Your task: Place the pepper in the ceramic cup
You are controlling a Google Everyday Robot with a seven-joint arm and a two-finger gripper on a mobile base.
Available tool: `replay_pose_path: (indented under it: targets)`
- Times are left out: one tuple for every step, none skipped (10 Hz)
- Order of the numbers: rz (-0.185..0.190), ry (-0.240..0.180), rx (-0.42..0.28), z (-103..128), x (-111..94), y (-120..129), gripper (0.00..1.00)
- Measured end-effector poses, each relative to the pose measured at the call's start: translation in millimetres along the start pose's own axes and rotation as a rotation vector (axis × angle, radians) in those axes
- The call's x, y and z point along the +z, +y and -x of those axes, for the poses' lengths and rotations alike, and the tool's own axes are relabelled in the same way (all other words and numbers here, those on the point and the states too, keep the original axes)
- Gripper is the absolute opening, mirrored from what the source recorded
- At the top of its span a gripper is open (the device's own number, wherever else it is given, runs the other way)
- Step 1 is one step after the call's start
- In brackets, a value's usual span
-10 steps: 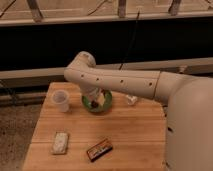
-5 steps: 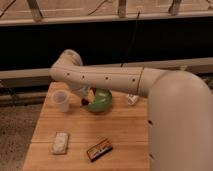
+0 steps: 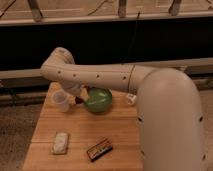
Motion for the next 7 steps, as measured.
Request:
replay_pose_path:
  targets:
    - [0.000,-0.019,-0.012,2,-4,-6,0.00]
    - [-0.001,-0.036,-0.025,7,-8,-14,0.00]
    - [0.005,-0.054,-0.042,10,-12,-22,0.00]
    - [0.014,-0.062,-0.050,15,-11,-25,0.00]
    - [0.020,-0.064,-0.056,19,-10,-29,0.00]
    - [0.021,-0.065,-0.065,23,-10,-34,0.00]
    - [0.013,-0.071,-0.076,21,-10,-40,0.00]
